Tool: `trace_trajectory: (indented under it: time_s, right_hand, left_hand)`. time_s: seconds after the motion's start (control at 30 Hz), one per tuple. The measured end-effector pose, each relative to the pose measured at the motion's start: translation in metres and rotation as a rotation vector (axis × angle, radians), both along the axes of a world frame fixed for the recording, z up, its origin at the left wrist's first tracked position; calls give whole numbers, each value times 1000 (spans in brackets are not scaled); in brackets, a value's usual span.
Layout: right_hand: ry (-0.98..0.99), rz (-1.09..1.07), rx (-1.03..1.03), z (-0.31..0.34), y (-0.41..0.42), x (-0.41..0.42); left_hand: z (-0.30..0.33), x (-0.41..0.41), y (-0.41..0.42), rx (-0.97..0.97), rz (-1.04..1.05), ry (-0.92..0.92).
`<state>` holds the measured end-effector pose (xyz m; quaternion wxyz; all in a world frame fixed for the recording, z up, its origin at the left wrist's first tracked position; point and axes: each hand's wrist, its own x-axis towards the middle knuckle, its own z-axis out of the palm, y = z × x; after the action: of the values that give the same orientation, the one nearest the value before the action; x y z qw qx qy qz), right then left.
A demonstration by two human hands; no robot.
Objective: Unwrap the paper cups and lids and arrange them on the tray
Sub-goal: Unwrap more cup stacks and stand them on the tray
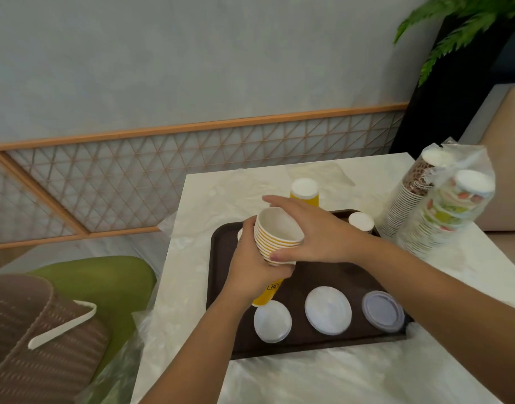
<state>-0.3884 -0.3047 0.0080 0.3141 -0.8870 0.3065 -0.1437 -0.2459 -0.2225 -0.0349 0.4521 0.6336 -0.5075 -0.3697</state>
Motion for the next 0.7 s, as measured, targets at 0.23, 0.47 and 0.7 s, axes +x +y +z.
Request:
trace_trajectory:
  time_s: [0.23, 0.47, 0.7]
  right_hand:
    - [10, -16, -45, 11, 4, -4]
    - [-161, -107, 5, 39, -2, -24]
    - [-358, -135, 264, 47, -14, -52]
  left_hand:
    - [6, -2, 7, 0, -27, -80]
    - [7, -2, 9, 7, -15, -110]
    - [12, 2, 6, -23, 36, -61]
